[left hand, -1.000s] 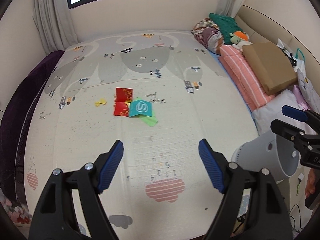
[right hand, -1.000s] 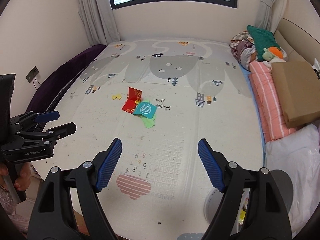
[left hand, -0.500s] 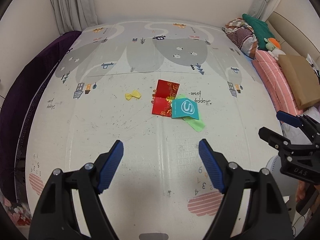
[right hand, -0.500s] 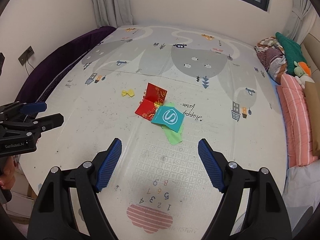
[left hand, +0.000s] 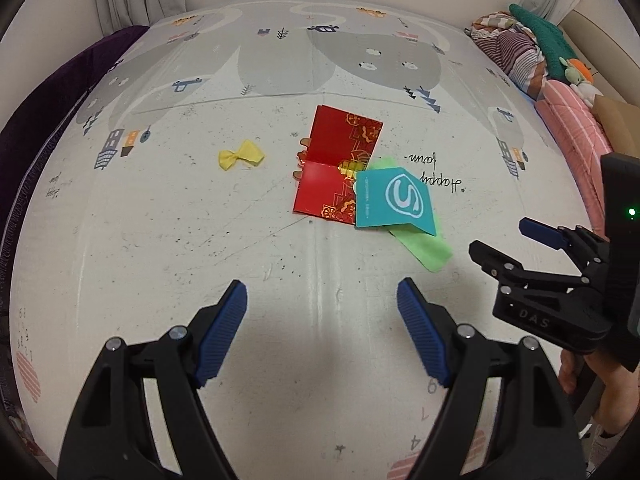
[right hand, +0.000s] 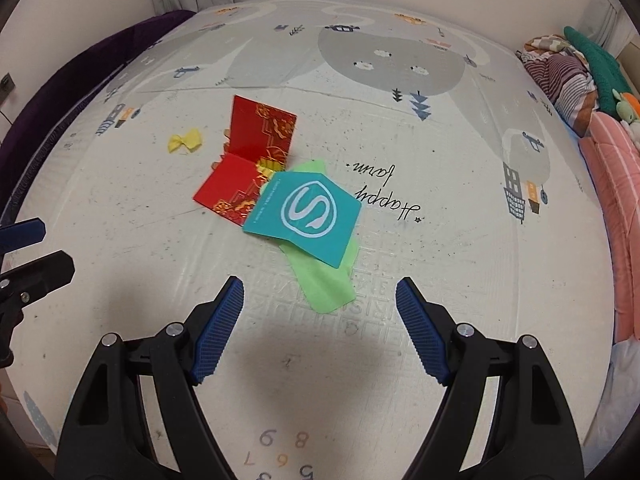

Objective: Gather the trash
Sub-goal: 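Move both open tools back to the teal card and green cloth, then grasp the green cloth with the right tool while the left tool grasps the teal card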

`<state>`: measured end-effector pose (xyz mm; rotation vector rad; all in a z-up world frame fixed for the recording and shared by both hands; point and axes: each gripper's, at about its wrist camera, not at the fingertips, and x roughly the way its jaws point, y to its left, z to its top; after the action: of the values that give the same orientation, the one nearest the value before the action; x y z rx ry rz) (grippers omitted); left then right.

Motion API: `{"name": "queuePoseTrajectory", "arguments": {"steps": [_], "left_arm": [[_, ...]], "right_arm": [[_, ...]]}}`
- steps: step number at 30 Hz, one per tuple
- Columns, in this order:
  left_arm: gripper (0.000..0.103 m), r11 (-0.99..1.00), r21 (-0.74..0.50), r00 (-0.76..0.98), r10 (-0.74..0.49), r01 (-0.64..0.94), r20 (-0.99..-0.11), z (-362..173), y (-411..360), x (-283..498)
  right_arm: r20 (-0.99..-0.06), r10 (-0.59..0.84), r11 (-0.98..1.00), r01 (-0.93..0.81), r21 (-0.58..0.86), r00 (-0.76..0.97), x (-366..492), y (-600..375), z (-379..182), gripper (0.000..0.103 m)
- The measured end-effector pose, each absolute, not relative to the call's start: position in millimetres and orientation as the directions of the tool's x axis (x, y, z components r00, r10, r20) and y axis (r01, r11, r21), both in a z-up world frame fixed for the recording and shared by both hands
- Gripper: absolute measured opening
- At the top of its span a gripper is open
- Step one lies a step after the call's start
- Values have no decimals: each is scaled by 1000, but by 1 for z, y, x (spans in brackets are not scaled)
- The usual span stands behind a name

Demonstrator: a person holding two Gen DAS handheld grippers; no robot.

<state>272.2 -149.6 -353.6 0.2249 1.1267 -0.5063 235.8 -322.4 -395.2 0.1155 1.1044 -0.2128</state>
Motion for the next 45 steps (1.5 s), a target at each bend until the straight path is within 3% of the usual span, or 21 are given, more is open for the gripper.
{"name": "queuePoseTrajectory", "arguments": {"steps": [6, 13, 15, 16, 17, 28, 39, 41, 44, 45], "left_arm": [[77, 851, -53, 329, -259, 523, -908, -405, -170, 286], [77, 848, -54, 308, -250, 527, -918, -445, -185, 293], [77, 848, -55, 307, -250, 528, -918, -450, -189, 294], [78, 848, -57, 306, -252, 527, -918, -452, -191, 295], [78, 848, -59, 305, -253, 526, -918, -453, -193, 296], [78, 807, -9, 374, -284, 591, -883, -445, -234, 308], [77, 647, 214, 515, -319, 732, -795, -450, -283, 307], [74, 621, 230, 517, -333, 750, -789, -452, -289, 306], [53, 589, 216, 485, -346, 779, -803, -458, -295, 308], [41, 578, 205, 469, -353, 790, -810, -460, -297, 308]], "right_arm": [[-895, -113, 978, 209, -23, 431, 262, -339, -463, 74], [-903, -102, 978, 209, -14, 417, 268, -346, -508, 57], [-896, -100, 981, 192, -16, 433, 266, -343, -507, 44], [-894, -91, 984, 179, -13, 438, 267, -342, -506, 22], [-896, -85, 986, 168, -12, 437, 268, -341, -504, 8], [-889, -30, 987, 157, 47, 456, 276, -359, -483, 6], [-891, -25, 989, 142, 45, 453, 269, -372, -475, 6], [-892, -21, 989, 141, 49, 452, 268, -373, -474, 6], [-892, -13, 989, 139, 56, 452, 265, -377, -469, 6], [-891, -11, 989, 138, 58, 453, 265, -377, -468, 6]]}}
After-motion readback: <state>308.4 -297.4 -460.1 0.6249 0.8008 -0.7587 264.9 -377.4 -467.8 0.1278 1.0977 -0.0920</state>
